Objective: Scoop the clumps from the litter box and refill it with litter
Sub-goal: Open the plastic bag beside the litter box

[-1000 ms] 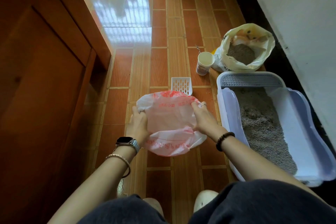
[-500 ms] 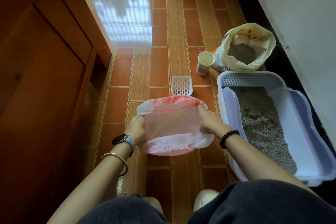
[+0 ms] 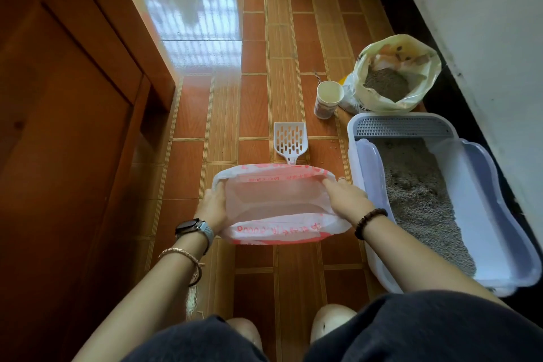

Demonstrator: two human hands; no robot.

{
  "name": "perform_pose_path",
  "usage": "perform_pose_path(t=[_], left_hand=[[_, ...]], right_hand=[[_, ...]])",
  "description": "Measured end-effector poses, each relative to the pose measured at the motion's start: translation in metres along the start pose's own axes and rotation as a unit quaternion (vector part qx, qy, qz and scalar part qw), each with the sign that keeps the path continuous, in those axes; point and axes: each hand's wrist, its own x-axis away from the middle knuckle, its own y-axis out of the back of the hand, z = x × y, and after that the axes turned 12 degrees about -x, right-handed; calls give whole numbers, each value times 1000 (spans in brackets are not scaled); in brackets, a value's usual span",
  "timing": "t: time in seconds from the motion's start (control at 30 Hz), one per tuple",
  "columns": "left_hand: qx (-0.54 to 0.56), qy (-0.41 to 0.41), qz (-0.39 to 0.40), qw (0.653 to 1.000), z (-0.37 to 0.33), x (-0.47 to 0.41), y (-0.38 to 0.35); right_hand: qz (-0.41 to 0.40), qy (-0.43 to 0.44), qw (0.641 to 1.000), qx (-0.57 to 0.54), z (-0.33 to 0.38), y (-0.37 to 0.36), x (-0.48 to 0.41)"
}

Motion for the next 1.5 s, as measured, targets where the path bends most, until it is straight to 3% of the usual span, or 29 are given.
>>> perform_pose_path(t=[0.27, 0.47, 0.67, 0.77, 0.93, 1.07, 1.23, 1.37, 1.5], left_hand=[[14, -3, 17, 1000, -7, 7, -8], [0, -33, 69, 997, -32, 10, -8], [-75, -31, -1, 997, -35, 6, 0], [-72, -20, -14, 997, -36, 3, 8], [-30, -49, -103, 993, -48, -6, 26], [-38, -74, -127, 988, -58, -16, 42], [-71, -83, -123, 986, -39, -12, 39], [-72, -61, -117, 989, 1, 1, 38], [-54, -39, -97, 993, 43, 11, 40]], right_hand=[[7, -21, 1000, 4, -5, -7, 1], [-74, -19, 997, 18, -3, -11, 9], [-70, -72, 995, 22, -1, -14, 10], [-45, -75, 996, 33, -3, -17, 13], [14, -59, 994, 89, -12, -19, 30], [-18, -47, 998, 41, -15, -18, 40], [-172, 11, 974, -148, -6, -8, 22], [-167, -2, 948, -269, 22, -4, -18], [-147, -17, 948, -282, 48, -15, -50]])
